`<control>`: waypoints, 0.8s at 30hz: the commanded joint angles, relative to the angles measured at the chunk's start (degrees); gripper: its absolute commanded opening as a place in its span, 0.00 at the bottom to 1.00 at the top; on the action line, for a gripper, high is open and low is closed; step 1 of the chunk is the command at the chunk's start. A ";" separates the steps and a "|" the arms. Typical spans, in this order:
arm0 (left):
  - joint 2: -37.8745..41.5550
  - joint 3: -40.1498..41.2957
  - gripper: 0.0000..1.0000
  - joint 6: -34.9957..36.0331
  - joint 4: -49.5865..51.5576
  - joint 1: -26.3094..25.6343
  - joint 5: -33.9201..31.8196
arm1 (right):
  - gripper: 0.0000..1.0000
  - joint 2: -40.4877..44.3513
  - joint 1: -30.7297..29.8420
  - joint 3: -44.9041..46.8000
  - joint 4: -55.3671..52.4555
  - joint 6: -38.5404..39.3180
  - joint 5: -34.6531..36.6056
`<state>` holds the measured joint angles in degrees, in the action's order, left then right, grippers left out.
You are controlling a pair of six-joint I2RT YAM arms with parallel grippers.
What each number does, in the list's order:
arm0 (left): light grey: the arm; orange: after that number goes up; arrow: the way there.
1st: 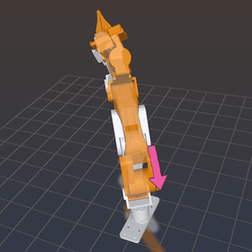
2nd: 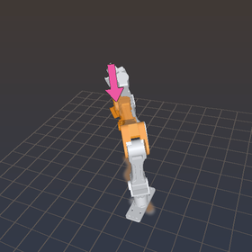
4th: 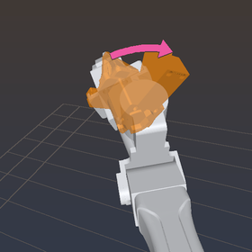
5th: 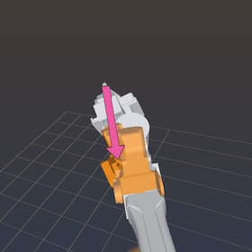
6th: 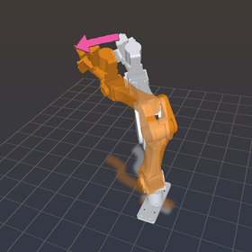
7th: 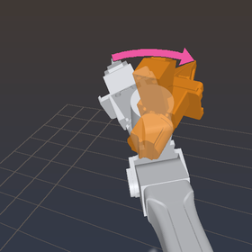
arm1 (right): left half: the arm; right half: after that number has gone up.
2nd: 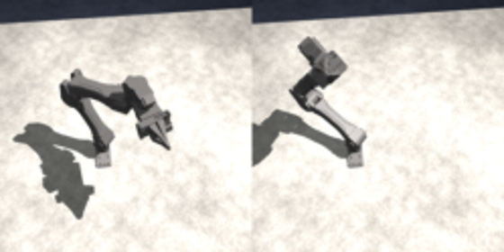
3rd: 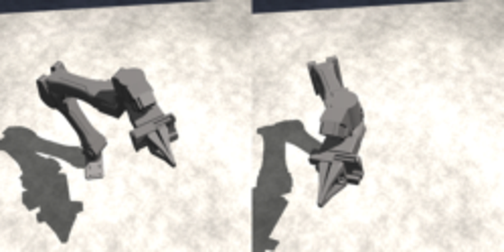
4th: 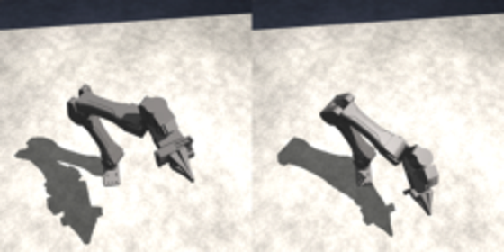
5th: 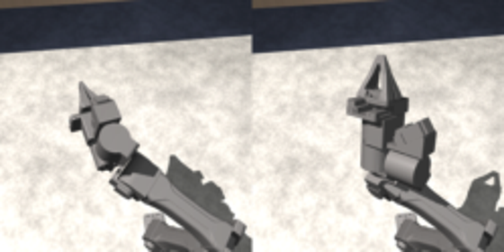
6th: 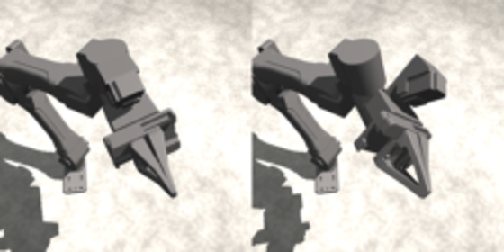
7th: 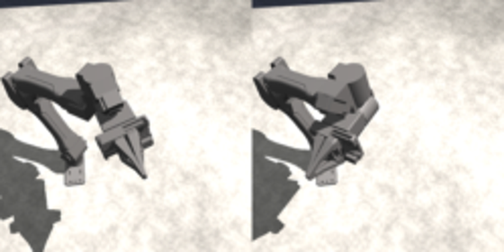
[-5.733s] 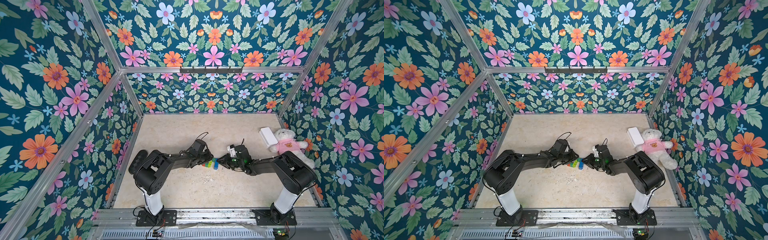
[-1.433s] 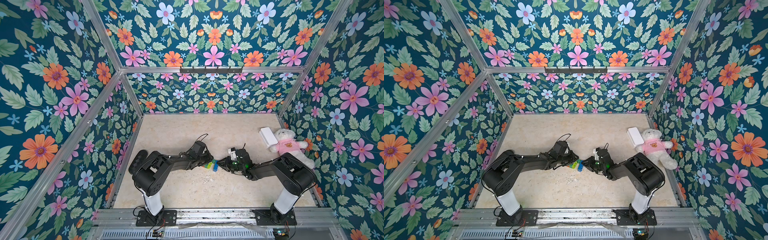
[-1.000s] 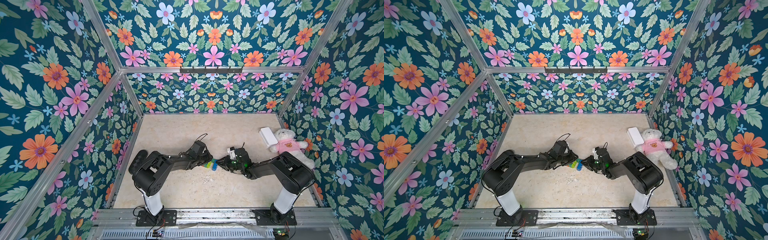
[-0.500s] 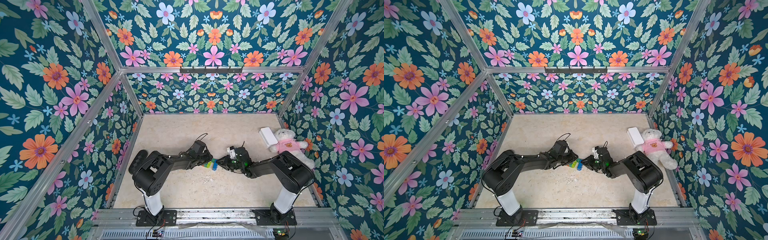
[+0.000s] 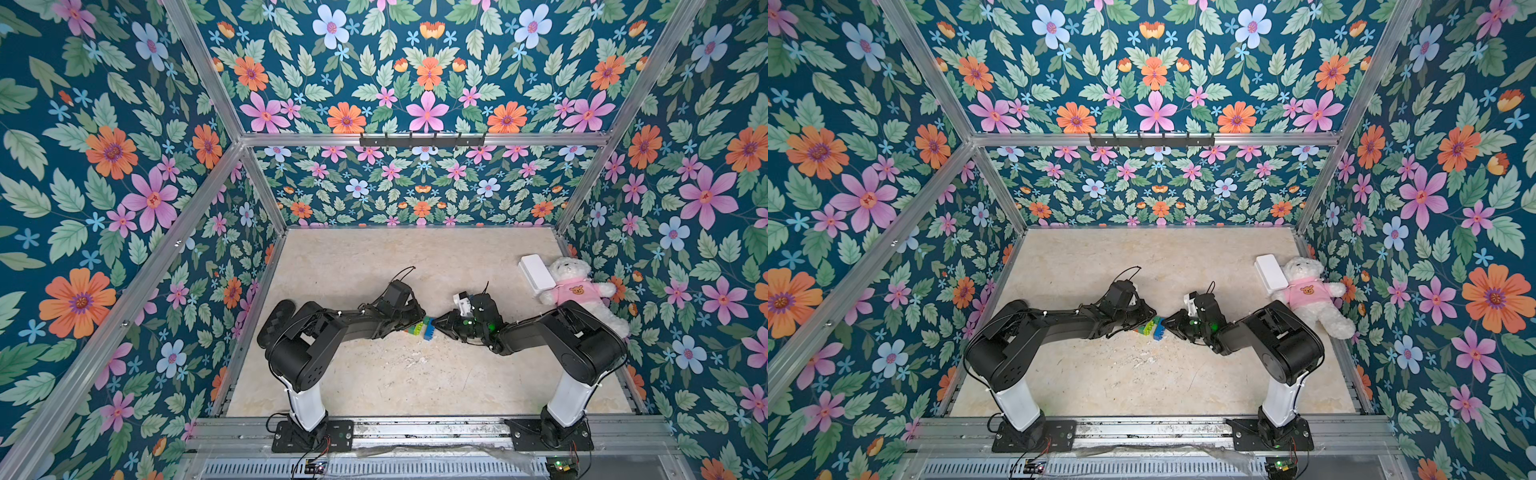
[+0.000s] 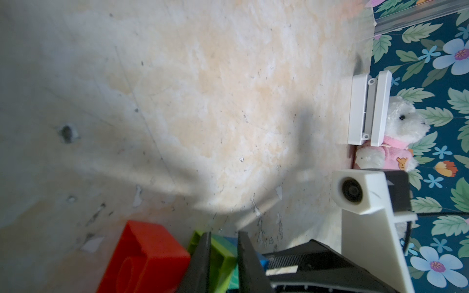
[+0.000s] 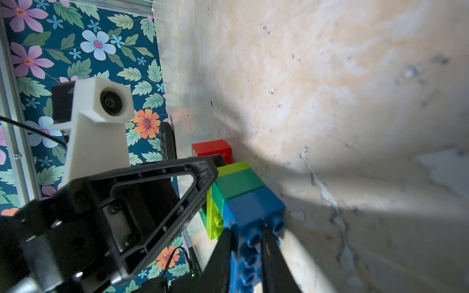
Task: Assemble the number 5 with lego
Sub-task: Assemble the lego brick with the lego brick.
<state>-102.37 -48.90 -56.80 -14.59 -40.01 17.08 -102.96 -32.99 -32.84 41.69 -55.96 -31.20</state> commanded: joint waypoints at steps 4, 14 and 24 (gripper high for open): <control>-0.38 0.30 0.21 1.09 3.60 -0.24 2.88 | 0.23 -0.03 0.39 -0.40 -1.62 1.67 3.10; -0.56 0.30 0.21 1.07 3.25 -0.22 3.16 | 0.23 -0.83 0.42 -1.63 -2.70 3.44 1.89; -1.34 -0.14 0.21 1.13 3.25 -0.24 3.24 | 0.23 -1.19 0.39 -3.30 -5.35 6.52 -0.39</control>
<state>-102.91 -49.12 -56.73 -15.46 -39.97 16.56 -103.63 -32.45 -35.55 38.17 -51.99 -32.56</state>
